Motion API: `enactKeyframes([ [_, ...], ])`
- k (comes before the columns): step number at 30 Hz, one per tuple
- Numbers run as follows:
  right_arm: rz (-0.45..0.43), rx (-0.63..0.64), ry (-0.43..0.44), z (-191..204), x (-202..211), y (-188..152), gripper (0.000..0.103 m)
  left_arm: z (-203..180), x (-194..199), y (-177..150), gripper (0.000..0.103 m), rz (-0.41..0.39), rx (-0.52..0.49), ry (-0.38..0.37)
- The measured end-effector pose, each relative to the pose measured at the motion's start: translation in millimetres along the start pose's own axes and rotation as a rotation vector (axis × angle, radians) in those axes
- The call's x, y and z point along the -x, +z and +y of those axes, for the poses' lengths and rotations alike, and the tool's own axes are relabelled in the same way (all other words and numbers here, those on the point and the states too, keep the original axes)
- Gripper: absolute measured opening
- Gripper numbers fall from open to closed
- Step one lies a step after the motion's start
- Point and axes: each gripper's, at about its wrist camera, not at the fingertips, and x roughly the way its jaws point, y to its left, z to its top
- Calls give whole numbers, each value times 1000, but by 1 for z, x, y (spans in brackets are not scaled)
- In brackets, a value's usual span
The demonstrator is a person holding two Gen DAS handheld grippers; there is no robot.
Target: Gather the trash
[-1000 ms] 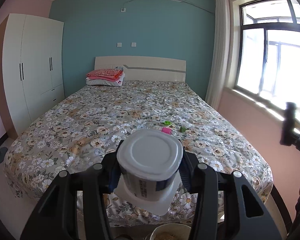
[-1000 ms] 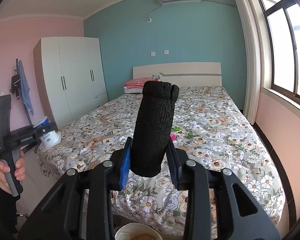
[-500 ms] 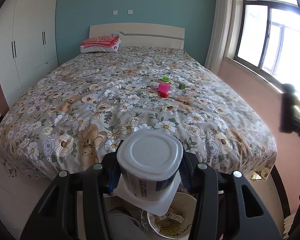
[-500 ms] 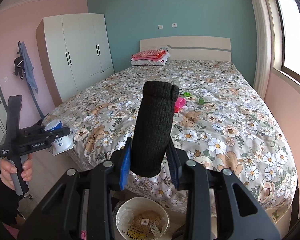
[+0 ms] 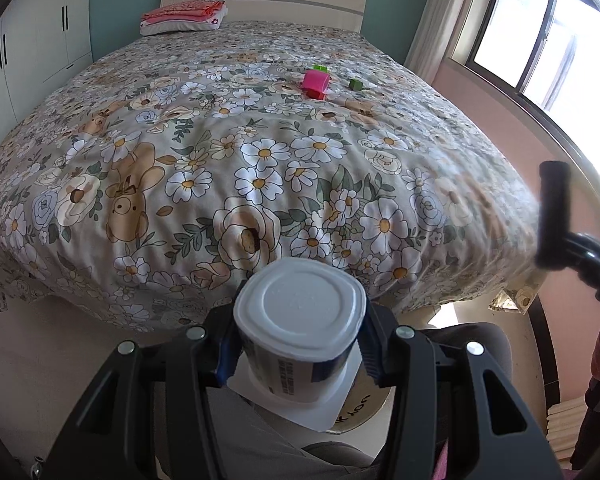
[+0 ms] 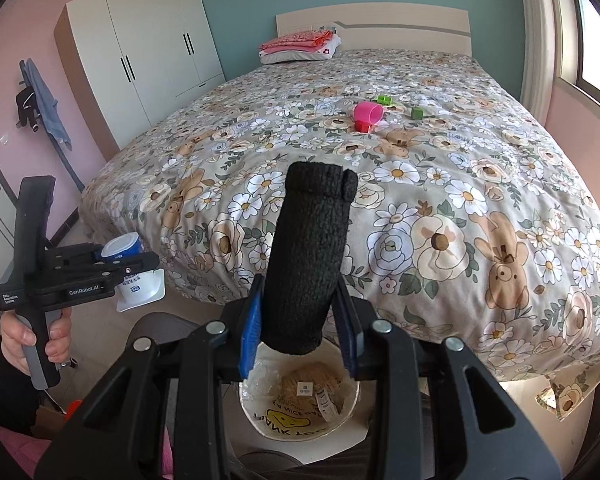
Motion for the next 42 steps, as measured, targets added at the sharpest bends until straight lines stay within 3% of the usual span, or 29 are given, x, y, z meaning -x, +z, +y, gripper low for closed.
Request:
enactKeyframes([
  [13,181,-80,36,-2,-62,-51,34,-17,-77,-42,51,179,-9,-59],
  [25,391,-127,44,-13,-129,-102,34,-22,-154,-80,51,363,-27,-55],
  [30,477,-140,51,-14,-161,-124,34,-15,-189,-93,51,453,20,-78],
  [42,679,-185,73,-17,-237,-174,35,-11,-249,-108,51,556,89,-106],
])
